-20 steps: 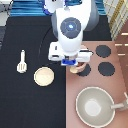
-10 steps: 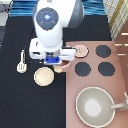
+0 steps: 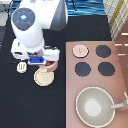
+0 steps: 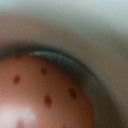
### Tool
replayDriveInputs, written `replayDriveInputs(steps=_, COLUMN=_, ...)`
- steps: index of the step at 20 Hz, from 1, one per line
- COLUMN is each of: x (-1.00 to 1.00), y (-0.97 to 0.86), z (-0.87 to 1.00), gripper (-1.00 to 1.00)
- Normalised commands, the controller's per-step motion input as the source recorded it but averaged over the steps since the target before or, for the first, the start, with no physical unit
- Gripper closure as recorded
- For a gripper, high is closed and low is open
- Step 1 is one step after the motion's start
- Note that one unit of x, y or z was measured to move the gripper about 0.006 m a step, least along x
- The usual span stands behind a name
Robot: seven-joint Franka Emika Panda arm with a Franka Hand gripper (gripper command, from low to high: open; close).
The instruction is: Take the lid off the pot, put the pot on the plate, and use the tool to push the pot to the front of the table.
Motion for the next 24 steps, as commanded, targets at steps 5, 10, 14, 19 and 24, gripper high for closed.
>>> replayDriveInputs(steps=5, x=0.38, y=-0.36, z=-0.33, gripper=1.0)
replayDriveInputs(steps=10, x=0.58, y=-0.21, z=-0.48, gripper=1.0)
replayDriveInputs(steps=14, x=0.31, y=-0.23, z=-0.62, gripper=1.0)
replayDriveInputs(steps=19, x=0.04, y=-0.19, z=-0.43, gripper=1.0)
replayDriveInputs(steps=24, x=-0.12, y=-0.05, z=-0.06, gripper=1.0)
